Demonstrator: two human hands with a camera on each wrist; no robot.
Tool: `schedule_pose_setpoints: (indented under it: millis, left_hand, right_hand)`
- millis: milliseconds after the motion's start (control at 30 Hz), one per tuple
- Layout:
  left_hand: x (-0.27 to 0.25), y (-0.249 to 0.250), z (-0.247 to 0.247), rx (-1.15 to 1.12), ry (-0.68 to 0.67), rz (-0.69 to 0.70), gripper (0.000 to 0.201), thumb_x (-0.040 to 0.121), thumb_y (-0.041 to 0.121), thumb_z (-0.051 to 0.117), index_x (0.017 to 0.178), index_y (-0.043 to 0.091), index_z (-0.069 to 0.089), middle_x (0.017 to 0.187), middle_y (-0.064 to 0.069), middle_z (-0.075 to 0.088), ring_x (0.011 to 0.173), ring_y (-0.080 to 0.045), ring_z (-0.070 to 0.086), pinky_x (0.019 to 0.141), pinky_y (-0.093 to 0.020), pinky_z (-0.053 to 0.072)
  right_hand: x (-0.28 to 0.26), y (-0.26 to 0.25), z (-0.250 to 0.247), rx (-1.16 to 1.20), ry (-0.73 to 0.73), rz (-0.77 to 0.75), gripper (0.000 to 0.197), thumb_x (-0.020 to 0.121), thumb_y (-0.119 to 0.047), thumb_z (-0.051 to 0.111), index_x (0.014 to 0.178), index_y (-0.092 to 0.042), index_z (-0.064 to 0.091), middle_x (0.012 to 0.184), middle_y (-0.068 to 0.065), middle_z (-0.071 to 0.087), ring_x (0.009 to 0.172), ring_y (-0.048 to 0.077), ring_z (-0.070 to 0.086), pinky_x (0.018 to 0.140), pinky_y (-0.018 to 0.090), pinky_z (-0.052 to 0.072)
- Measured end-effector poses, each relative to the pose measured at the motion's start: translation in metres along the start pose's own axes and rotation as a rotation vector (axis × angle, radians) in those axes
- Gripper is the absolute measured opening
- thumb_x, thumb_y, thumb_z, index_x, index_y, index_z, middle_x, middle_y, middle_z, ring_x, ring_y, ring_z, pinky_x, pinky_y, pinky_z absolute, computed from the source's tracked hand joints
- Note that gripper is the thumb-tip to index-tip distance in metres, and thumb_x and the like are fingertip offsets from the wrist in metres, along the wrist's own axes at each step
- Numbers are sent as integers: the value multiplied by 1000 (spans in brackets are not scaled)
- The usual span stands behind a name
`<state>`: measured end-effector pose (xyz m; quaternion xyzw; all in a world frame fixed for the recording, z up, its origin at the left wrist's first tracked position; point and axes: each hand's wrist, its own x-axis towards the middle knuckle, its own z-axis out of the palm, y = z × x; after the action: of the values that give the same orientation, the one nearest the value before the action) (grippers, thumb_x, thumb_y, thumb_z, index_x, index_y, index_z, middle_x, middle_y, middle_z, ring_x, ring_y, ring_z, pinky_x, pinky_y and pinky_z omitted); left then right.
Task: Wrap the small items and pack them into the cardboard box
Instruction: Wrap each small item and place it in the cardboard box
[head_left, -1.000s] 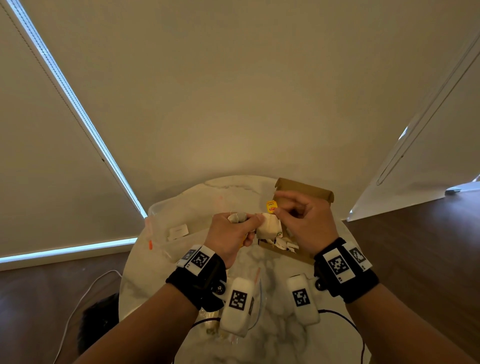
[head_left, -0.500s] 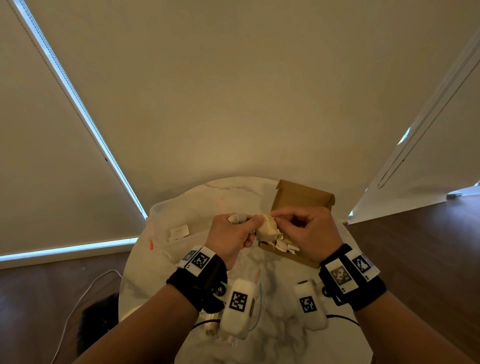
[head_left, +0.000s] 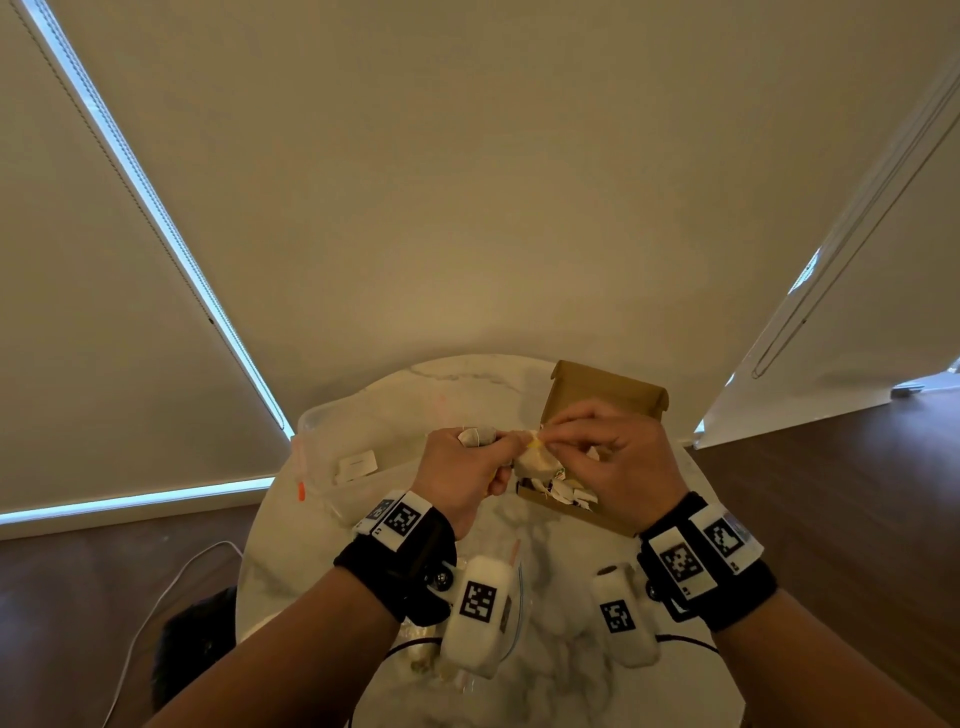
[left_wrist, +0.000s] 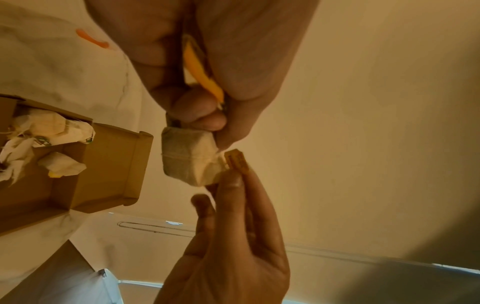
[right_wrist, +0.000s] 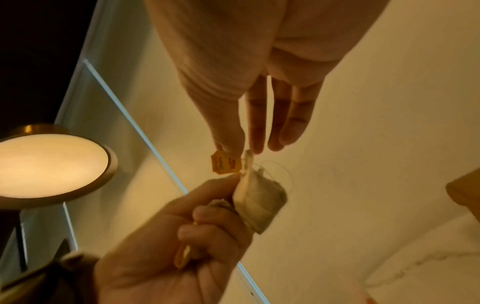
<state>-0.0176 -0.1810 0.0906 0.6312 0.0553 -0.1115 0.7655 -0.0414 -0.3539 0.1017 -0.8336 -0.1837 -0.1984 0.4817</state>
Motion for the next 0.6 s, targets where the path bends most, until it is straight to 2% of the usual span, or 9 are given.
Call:
schedule_pose_setpoints:
  millis: [100, 167, 267, 433, 600]
  left_hand:
    - [1, 3, -1, -31, -24, -43, 13, 81, 5, 74, 76, -6, 69, 49, -4, 47, 44, -14, 39, 43, -22, 31]
    - [0, 5, -2, -38, -43, -50, 13, 83, 5, 72, 74, -2, 67, 49, -3, 47, 45, -13, 39, 43, -22, 31]
    - [-1, 5, 0, -40, -65, -49, 15, 83, 7, 72, 83, -7, 68, 50, -3, 47, 46, -12, 39, 43, -22, 31]
    - [-1, 7, 0, -50, -72, -54, 15, 83, 7, 73, 84, -7, 69, 50, -3, 48, 46, -12, 39, 43, -21, 32]
    - [0, 7, -1, -58, -64, -53, 11, 82, 7, 74, 81, -4, 70, 52, -4, 48, 47, -12, 40, 44, -22, 32]
  right_hand:
    - [-4, 8, -3, -53, -16, -82, 17, 78, -1, 75, 88, -13, 78, 85, 0, 66, 68, 8, 60, 56, 19, 49]
    - [-5, 10, -5, -68, -26, -100, 18, 77, 1, 75, 89, -12, 77, 86, -1, 69, 67, 6, 62, 59, 17, 50]
    - [-7, 10, -5, -71, -15, -114, 17, 78, 1, 75, 91, -9, 77, 87, -1, 74, 71, 6, 67, 63, 20, 55]
    - [-7, 13, -3, -10, 17, -41, 18, 77, -1, 76, 92, -10, 77, 87, -2, 75, 75, 2, 70, 67, 17, 56]
    - [-7, 9, -1, 101, 17, 74, 15, 79, -9, 73, 94, -14, 77, 83, 0, 76, 71, 12, 71, 64, 28, 59]
